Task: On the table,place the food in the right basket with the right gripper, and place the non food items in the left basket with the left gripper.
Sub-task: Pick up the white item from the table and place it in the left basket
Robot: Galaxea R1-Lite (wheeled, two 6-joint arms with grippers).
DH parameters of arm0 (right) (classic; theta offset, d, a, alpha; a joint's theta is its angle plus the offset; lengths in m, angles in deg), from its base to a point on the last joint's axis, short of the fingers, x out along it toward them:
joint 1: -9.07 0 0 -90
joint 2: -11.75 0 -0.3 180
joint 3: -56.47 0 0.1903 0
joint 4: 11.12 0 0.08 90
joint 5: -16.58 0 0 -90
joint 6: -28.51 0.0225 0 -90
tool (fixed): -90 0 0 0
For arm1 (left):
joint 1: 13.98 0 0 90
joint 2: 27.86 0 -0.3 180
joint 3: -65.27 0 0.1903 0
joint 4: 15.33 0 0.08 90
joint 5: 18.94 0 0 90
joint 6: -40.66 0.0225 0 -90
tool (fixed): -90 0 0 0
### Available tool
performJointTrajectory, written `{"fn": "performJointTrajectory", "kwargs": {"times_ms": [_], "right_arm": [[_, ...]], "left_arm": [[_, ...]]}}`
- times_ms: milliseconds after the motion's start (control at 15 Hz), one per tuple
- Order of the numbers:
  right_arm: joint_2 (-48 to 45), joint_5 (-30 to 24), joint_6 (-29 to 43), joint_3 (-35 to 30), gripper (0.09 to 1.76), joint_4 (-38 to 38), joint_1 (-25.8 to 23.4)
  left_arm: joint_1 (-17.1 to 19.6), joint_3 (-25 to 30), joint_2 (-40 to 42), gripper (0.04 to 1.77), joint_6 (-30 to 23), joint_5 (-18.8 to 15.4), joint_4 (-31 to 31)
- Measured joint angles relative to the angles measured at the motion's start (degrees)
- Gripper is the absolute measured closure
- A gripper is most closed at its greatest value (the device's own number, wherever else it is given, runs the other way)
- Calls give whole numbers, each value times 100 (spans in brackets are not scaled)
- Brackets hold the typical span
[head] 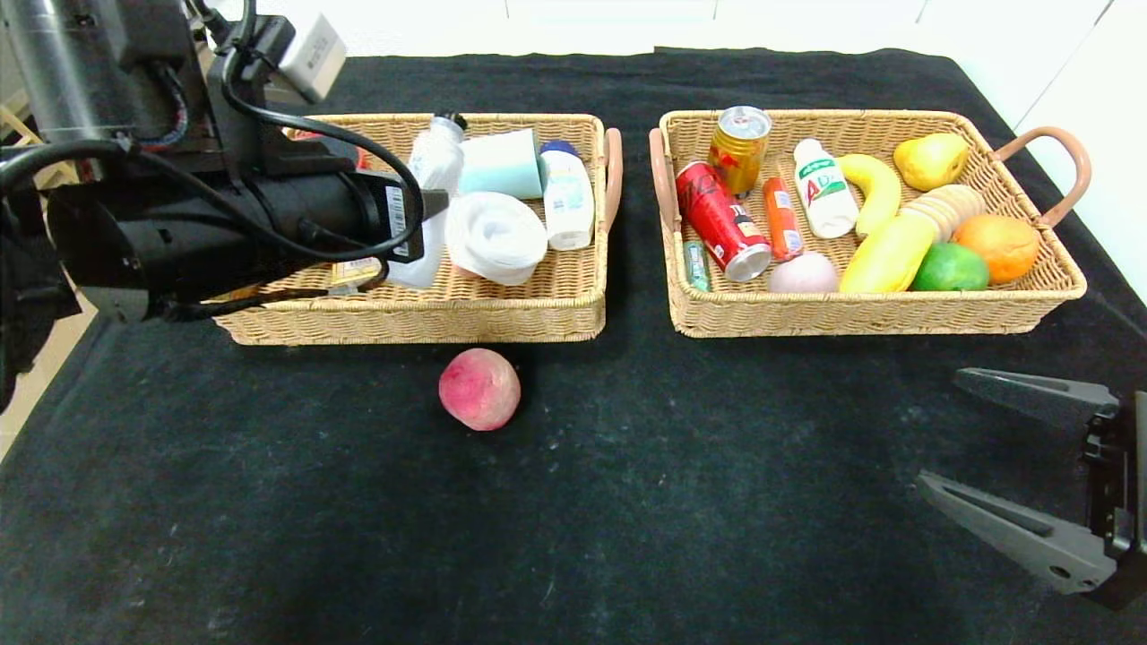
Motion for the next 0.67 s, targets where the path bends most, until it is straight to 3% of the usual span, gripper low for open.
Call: {"fn": "performJointTrajectory", "kwargs": {"times_ms": [267,600,667], "right_arm": [[-11,0,-1,4,14,-5,-4],[-6,-2,-1,4,14,-9,-9],[-4,0,0,2,14,-9,-9]], "left_arm": [[549,-155,-190,121,-11,-90,-63],[647,-204,-423,119,5,-84,-306],[650,-215,-453,105,-2,-84,-321]]}}
